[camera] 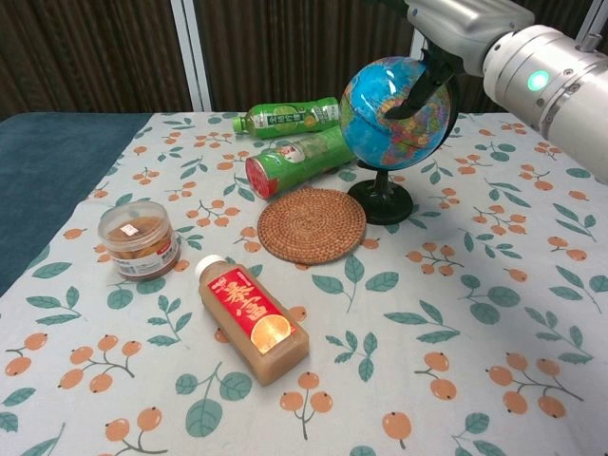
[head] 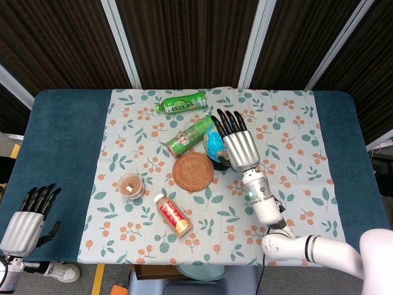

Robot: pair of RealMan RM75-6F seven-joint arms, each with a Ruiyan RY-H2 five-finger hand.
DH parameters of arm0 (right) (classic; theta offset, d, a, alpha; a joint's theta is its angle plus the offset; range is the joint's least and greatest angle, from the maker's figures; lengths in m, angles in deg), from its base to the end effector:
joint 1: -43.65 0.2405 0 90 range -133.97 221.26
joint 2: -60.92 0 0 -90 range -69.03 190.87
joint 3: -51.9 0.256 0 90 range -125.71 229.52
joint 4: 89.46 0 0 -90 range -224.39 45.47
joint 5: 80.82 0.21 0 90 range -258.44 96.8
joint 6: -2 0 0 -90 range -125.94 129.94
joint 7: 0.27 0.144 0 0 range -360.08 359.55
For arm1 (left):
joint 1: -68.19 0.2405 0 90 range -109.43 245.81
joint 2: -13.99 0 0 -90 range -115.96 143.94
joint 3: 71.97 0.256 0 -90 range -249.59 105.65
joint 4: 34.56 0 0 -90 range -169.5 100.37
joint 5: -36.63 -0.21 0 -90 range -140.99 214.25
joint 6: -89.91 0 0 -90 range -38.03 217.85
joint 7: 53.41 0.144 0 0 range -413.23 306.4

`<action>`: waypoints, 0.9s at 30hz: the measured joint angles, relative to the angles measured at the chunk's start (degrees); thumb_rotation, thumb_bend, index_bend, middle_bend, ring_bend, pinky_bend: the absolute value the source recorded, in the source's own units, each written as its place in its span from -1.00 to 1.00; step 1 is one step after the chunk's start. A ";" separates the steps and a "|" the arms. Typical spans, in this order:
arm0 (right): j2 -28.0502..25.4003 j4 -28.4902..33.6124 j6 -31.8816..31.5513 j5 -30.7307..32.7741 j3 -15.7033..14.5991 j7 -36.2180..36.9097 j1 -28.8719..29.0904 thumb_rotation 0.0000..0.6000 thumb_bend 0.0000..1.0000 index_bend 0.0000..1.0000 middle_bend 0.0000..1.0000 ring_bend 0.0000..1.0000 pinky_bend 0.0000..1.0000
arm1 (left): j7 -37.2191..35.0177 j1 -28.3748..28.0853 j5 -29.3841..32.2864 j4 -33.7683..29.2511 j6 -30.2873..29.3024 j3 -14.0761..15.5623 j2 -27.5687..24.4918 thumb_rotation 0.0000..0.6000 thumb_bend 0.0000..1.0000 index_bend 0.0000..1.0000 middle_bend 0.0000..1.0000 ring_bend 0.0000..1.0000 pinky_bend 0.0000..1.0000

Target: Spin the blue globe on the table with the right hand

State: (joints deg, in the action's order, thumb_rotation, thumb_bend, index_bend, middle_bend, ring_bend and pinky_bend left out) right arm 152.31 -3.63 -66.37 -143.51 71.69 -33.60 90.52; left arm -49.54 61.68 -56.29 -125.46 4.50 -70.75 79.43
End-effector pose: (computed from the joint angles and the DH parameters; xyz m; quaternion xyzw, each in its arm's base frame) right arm -0.0811 -0.3780 0.0300 0.6728 -0.2672 0.4588 0.5153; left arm -0.2985 0.1736 0.1383 -0.6600 -0.3477 -0.3783 0.5481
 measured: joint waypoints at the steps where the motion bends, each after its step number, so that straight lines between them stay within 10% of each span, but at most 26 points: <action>1: -0.10 -0.18 0.02 0.11 -0.04 0.13 -0.05 1.00 -0.58 -1.00 -1.00 -1.00 -1.00 | 0.09 -0.01 -0.01 0.00 0.05 0.02 0.03 1.00 -0.16 -1.00 -1.00 -1.00 -1.00; 27: -1.13 -10.06 2.90 3.07 -0.99 2.54 -0.63 1.00 -0.58 -1.00 -1.00 -1.00 -1.00 | 1.51 -0.09 0.82 0.07 0.64 -0.19 0.63 1.00 -0.16 -1.00 -1.00 -1.00 -1.00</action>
State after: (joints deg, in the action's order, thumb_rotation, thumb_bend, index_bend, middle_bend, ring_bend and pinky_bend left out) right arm 151.18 -13.69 -63.47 -140.44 70.70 -31.06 89.88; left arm -48.03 61.59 -55.46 -125.39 5.14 -70.94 80.06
